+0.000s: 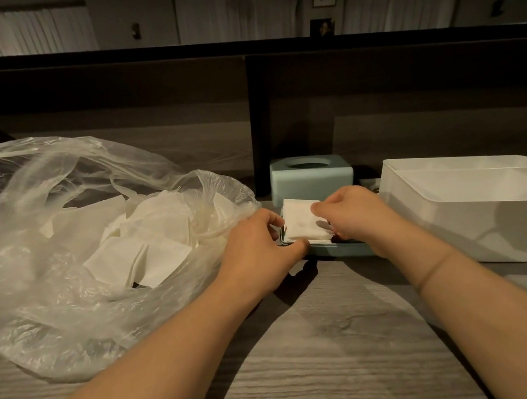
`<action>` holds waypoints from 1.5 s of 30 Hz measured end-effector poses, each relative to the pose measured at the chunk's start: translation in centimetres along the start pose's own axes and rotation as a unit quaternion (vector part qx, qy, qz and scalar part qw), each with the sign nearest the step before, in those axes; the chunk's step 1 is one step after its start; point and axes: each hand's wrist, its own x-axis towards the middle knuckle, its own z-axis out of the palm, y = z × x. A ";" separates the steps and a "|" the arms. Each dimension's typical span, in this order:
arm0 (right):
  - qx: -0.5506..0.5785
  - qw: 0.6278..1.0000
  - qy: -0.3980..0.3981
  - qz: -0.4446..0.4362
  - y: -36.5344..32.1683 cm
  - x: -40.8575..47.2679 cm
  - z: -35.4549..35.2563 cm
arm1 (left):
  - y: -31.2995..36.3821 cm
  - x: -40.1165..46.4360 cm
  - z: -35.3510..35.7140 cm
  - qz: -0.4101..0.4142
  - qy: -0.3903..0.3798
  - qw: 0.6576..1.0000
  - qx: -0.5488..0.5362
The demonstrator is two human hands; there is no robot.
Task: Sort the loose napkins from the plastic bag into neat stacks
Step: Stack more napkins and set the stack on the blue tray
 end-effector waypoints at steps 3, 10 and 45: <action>-0.026 0.998 0.039 -0.032 0.2 -0.1 0.1 | 0.4 -0.1 -0.1 -0.007 0.012 1.000 -0.010; 0.060 0.982 0.132 -0.123 -1.2 -2.2 0.8 | 2.3 -1.0 -0.9 0.000 -0.002 0.994 -0.111; -0.048 0.984 -0.031 -0.168 -9.8 -4.1 11.9 | -9.2 2.2 -12.7 0.125 0.085 0.976 0.158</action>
